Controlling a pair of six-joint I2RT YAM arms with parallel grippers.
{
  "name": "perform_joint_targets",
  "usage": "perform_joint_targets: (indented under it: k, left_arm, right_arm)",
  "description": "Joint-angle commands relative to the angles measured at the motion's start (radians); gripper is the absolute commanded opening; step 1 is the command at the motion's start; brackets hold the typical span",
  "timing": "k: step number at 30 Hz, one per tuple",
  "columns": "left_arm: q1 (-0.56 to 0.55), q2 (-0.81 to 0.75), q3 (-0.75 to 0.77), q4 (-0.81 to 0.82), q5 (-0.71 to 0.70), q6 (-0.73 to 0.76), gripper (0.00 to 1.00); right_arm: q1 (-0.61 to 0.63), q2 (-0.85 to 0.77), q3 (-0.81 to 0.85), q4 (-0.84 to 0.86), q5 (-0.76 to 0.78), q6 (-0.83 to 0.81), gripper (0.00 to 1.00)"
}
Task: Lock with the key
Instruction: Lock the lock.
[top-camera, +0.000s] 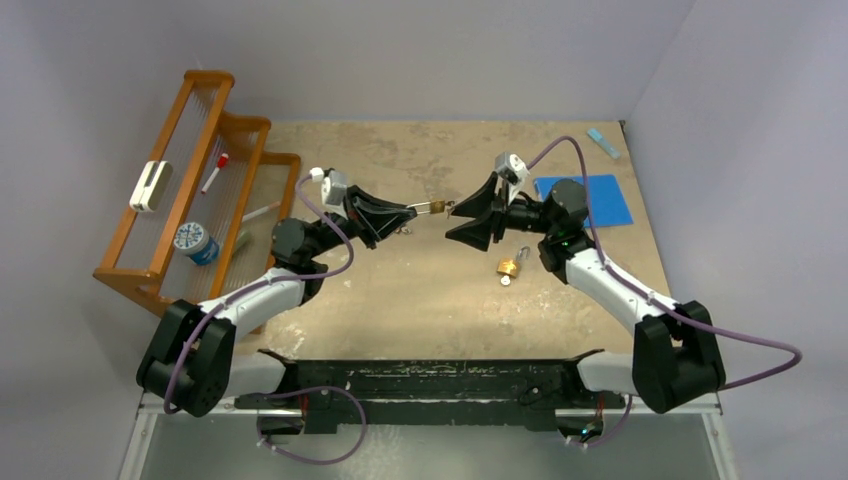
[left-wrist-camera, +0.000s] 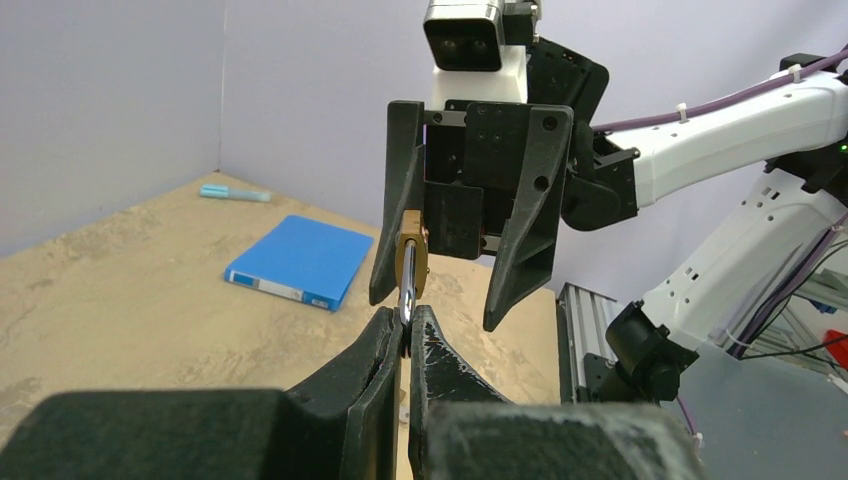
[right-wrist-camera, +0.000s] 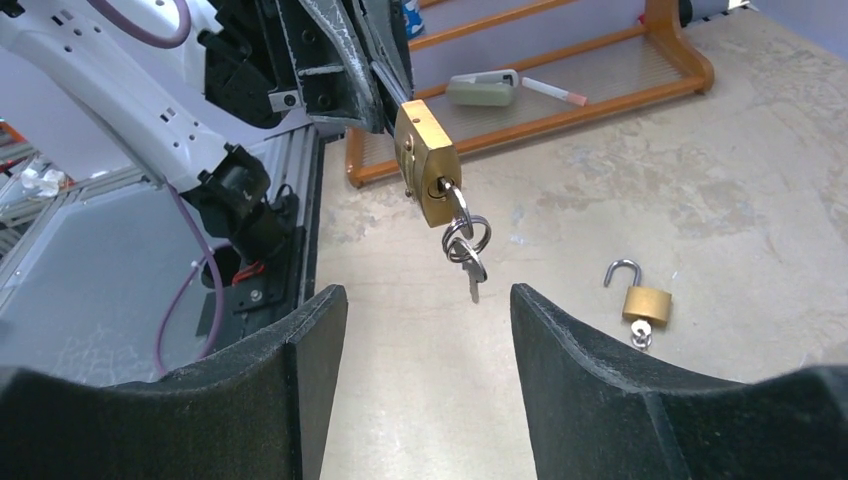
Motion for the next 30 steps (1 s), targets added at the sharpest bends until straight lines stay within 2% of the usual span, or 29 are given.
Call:
perform_joint_targets:
  k: [1,10,17,19,20,22,25,27,30]
  left_arm:
    - [0.009,-0.017,0.01,0.084,-0.005,-0.018,0.0]
    - [0.012,-0.011,0.012,0.088,0.011,-0.019,0.0]
    - [0.014,-0.005,0.012,0.103,0.024,-0.029,0.0]
    - [0.014,-0.002,0.011,0.109,0.028,-0.031,0.0]
    - [0.014,0.0,0.013,0.113,0.03,-0.034,0.0]
    - [0.017,0.002,0.01,0.121,0.031,-0.039,0.0]
    - [0.031,-0.003,0.003,0.131,0.023,-0.043,0.0]
    - [0.045,-0.01,-0.006,0.132,0.01,-0.04,0.0]
    - [0.056,-0.011,-0.009,0.135,0.008,-0.039,0.0]
  right_arm:
    - [-0.001,-0.004,0.01,0.105,-0.022,0.027,0.64]
    - [-0.002,-0.058,-0.016,0.096,0.154,-0.046,0.71]
    - [-0.001,-0.054,-0.02,0.148,0.167,-0.052,0.71]
    - [-0.001,-0.037,-0.01,0.169,0.138,-0.035,0.62]
    - [-0.001,-0.026,0.003,0.173,0.116,-0.028,0.47]
    - [-0.001,-0.005,0.017,0.171,0.068,0.003,0.01]
    - [-0.017,-0.009,0.003,0.176,0.057,0.028,0.0]
    - [-0.066,-0.041,-0.053,0.238,0.085,0.071,0.0]
    - [-0.201,-0.094,-0.189,0.498,0.17,0.275,0.0]
